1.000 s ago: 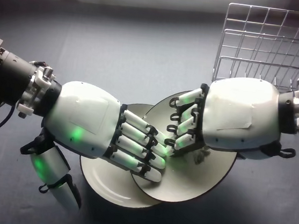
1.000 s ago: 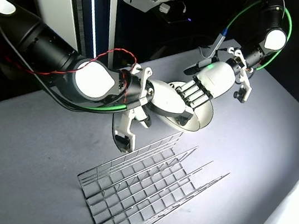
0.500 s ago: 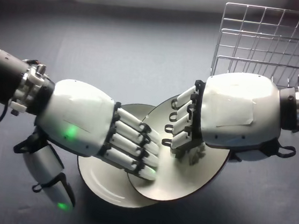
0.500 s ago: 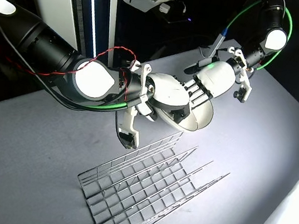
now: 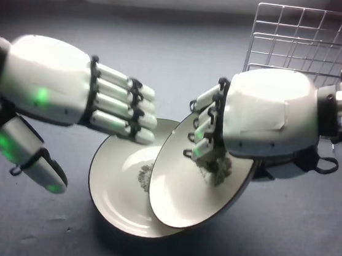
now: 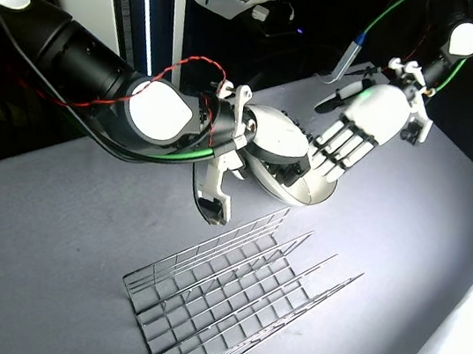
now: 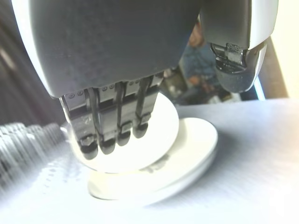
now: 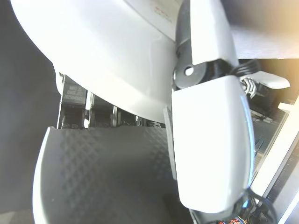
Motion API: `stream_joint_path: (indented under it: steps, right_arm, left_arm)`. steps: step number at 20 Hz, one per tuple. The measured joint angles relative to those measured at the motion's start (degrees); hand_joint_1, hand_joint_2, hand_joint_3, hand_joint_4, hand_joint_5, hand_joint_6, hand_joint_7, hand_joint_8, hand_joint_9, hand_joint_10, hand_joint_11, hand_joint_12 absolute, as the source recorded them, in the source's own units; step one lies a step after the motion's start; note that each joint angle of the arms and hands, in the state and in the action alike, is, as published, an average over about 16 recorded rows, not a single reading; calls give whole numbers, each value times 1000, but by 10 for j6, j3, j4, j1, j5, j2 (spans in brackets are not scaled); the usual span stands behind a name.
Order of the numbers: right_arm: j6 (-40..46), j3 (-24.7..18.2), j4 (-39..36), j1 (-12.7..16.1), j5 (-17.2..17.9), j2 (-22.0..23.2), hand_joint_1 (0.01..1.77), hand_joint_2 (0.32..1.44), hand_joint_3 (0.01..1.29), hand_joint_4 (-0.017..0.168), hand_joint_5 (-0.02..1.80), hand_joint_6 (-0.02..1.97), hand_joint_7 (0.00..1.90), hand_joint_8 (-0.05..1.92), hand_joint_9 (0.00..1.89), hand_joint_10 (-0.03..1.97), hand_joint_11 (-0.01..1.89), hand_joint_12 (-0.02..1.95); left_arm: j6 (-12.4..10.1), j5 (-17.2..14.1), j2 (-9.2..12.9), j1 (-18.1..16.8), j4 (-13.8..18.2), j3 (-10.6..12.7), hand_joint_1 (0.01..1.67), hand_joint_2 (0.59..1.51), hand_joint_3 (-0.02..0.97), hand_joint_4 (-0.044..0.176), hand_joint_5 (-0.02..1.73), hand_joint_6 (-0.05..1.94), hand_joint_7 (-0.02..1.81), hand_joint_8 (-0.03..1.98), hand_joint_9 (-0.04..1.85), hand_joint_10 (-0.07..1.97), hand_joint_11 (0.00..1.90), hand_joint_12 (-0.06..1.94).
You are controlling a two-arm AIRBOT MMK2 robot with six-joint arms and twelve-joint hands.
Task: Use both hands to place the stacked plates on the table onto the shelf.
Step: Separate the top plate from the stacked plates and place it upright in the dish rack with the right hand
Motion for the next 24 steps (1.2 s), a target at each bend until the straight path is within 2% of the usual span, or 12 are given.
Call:
stream_joint_path:
  steps: [8, 12, 16, 24]
  right_arm:
    - [0, -44, 80, 38, -17, 41, 1321, 1003, 12, 3, 901, 986, 920, 870, 874, 1225, 690, 1223]
    - [1, -64, 131, 59, -29, 60, 1337, 1011, 12, 4, 946, 1007, 963, 826, 901, 1211, 736, 1151]
    - [2, -79, 200, 82, -52, 75, 1343, 1011, 12, 2, 970, 995, 986, 804, 923, 1178, 770, 1062]
    - [4, -96, 359, 120, -123, 94, 1352, 1010, 13, -4, 962, 999, 1009, 787, 966, 1112, 828, 923]
  left_arm:
    - [-23, -4, 70, -39, -15, -6, 14, 1126, 5, 2, 24, 21, 17, -3, 22, 10, 14, 3]
    - [-29, -7, 97, -46, -13, -2, 14, 1121, 5, 1, 32, 20, 18, -3, 22, 10, 14, 2]
    - [-31, -9, 115, -45, -13, 5, 14, 1115, 5, 2, 50, 20, 24, -3, 24, 11, 20, 7]
    - [-28, -14, 128, -28, -11, 17, 13, 1105, 5, 2, 71, 20, 31, -4, 22, 11, 26, 22]
